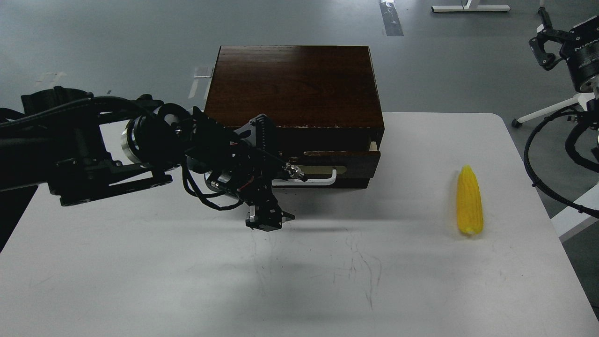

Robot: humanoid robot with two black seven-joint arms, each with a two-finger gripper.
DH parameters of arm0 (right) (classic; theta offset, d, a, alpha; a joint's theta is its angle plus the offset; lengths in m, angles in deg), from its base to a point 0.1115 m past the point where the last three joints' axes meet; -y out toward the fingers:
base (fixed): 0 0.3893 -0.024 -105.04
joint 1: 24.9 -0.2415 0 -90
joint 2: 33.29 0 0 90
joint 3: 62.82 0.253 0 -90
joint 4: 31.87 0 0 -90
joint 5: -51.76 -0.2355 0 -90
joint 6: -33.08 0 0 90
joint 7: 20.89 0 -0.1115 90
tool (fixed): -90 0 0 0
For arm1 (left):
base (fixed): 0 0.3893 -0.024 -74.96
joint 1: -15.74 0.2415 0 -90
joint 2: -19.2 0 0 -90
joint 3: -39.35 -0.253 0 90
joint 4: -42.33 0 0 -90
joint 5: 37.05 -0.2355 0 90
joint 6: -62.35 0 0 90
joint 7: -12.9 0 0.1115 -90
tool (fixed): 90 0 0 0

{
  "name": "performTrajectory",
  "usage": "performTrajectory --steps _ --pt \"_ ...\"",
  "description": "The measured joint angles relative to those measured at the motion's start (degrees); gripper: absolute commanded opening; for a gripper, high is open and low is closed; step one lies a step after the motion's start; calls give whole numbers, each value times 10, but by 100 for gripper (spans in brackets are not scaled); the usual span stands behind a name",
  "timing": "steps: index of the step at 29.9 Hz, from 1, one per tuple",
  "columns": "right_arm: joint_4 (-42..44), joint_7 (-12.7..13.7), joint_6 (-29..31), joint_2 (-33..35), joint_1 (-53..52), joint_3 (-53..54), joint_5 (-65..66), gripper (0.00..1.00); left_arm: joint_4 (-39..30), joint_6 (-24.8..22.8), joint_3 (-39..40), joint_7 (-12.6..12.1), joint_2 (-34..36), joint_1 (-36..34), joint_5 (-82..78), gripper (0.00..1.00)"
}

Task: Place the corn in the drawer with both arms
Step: 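Pull the drawer toward the robot with the left gripper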

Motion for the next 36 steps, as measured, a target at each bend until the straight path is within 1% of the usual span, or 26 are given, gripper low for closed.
performTrajectory --steps 14,19,36 --pt "0 0 0 -1 1 0 0 100 -11 0 5 0 11 -18 21 89" --pt "0 0 0 -1 1 -1 1 100 5 0 5 0 9 -23 20 90" --pt "0 0 0 -1 1 -1 0 100 50 0 -5 0 1 -5 14 91"
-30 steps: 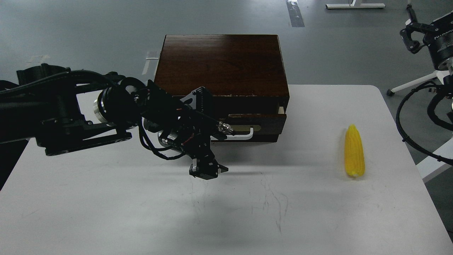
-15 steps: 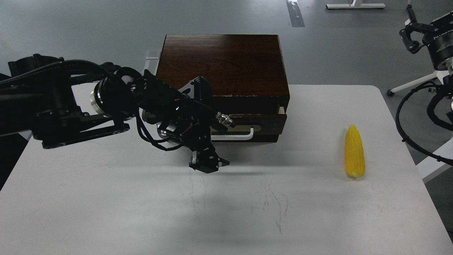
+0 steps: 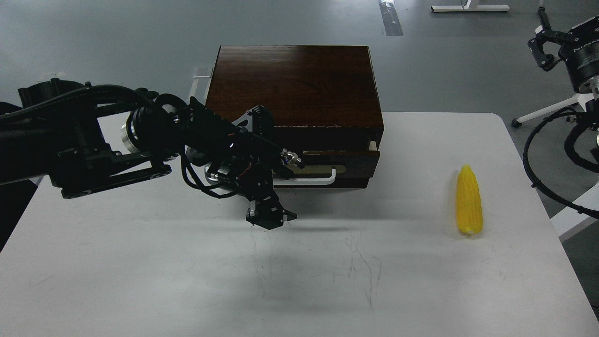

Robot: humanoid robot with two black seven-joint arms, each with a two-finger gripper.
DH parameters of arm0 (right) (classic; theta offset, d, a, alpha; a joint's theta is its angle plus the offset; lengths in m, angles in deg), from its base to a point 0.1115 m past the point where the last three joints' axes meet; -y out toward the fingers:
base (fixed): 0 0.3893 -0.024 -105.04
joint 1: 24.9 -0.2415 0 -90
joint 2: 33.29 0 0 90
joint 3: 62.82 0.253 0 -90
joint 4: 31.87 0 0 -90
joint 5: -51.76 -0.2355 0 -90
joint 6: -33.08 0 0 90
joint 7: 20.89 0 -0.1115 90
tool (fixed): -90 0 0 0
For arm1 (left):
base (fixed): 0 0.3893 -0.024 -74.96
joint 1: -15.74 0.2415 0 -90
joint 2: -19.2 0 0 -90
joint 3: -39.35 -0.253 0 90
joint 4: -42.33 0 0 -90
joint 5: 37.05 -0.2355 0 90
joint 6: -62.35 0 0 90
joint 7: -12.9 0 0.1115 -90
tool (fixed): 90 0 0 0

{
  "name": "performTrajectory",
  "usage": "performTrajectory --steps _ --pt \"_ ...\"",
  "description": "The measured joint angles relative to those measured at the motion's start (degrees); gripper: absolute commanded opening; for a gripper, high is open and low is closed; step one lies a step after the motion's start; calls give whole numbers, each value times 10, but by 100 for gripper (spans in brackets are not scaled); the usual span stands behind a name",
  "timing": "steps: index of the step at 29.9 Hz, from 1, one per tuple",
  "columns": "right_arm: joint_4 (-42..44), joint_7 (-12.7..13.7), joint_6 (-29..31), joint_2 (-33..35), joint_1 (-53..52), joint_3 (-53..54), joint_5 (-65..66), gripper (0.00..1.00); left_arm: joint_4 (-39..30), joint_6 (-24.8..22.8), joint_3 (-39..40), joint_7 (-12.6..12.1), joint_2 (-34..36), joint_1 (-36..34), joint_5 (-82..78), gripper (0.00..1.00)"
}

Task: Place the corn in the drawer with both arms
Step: 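Pull the drawer toward the robot with the left gripper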

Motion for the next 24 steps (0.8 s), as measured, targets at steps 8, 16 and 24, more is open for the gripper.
performTrajectory --steps 8,16,24 --pt "0 0 0 1 0 1 0 100 5 1 -1 0 0 11 -1 91" --pt "-1 0 0 1 -1 1 0 100 -6 0 -7 0 -7 8 -4 91" --pt "0 0 0 8 -1 1 0 100 -9 0 -15 1 -18 -5 -4 91"
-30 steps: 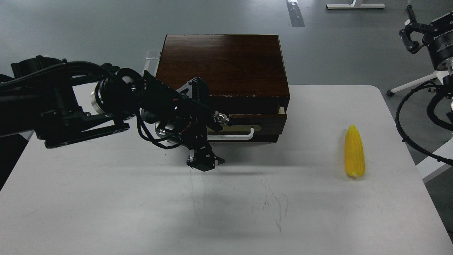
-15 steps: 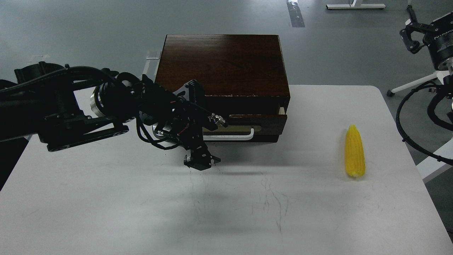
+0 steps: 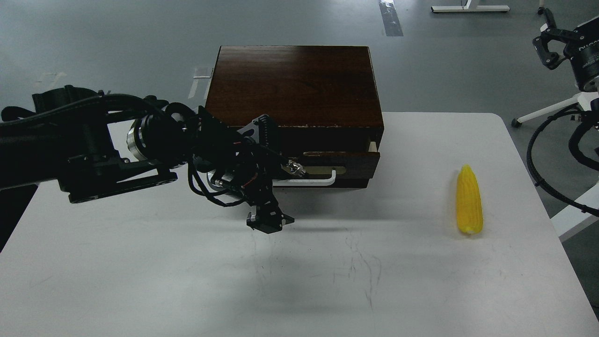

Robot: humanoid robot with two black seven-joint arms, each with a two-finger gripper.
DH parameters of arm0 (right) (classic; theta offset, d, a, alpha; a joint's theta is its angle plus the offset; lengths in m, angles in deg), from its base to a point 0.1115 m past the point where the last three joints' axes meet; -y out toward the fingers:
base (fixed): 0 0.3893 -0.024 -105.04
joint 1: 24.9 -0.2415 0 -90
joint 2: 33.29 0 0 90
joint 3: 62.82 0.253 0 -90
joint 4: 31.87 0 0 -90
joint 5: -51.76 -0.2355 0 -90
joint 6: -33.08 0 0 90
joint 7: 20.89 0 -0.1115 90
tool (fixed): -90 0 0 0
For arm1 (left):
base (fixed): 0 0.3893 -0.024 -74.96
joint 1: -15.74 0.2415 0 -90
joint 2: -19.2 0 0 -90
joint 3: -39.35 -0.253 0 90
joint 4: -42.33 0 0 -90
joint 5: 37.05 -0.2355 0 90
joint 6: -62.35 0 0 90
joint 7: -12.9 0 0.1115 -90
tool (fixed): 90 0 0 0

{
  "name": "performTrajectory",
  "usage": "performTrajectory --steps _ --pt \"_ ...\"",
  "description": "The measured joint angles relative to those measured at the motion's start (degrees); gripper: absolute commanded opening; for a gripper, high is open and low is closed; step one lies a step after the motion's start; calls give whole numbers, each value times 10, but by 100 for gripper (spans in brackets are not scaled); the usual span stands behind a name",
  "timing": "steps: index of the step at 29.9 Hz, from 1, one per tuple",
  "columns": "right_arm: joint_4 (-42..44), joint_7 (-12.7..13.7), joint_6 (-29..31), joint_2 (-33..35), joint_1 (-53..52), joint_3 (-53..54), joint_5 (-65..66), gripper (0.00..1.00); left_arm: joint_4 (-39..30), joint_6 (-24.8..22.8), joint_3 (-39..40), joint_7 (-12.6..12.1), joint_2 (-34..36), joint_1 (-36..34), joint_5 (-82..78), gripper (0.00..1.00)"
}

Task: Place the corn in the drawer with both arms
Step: 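Pull the drawer toward the robot with the left gripper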

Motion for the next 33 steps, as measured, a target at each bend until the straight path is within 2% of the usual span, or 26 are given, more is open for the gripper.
performTrajectory --steps 33 --pt "-1 0 0 2 0 0 0 100 -50 1 -6 -1 6 -7 -41 91"
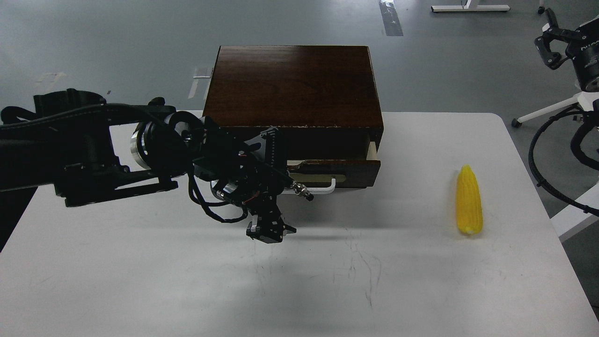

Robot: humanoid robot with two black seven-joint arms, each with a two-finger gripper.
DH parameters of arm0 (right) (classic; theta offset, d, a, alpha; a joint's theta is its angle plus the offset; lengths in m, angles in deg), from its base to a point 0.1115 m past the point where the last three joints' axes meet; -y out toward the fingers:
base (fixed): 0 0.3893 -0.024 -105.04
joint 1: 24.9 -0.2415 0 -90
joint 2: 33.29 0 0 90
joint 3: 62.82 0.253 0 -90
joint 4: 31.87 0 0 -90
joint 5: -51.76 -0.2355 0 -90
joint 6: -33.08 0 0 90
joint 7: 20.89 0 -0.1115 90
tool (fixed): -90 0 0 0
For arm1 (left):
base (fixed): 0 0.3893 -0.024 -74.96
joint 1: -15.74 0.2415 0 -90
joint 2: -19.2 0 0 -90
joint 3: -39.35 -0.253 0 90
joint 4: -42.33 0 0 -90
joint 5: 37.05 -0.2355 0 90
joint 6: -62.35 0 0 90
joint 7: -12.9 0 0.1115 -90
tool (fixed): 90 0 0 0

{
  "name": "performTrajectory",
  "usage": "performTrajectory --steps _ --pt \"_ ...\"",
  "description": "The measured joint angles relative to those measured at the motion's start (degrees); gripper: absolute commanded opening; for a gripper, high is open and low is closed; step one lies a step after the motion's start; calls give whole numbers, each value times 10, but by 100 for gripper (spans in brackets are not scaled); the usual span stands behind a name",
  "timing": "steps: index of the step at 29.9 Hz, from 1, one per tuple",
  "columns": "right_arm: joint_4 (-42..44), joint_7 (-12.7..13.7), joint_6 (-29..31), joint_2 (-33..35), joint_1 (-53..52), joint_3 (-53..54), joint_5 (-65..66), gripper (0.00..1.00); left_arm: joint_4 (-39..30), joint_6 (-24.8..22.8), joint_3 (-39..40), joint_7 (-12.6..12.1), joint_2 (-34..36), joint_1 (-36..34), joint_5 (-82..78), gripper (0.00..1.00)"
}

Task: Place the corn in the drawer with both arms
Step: 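Pull the drawer toward the robot with the left gripper, then release the handle and raise the left arm away from the drawer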

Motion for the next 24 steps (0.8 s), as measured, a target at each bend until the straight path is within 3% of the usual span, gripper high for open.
performTrajectory --steps 17,24 --pt "0 0 0 0 0 0 0 100 -52 0 0 0 22 0 1 91" --pt "0 0 0 1 0 0 0 100 -77 0 29 0 47 -9 10 97"
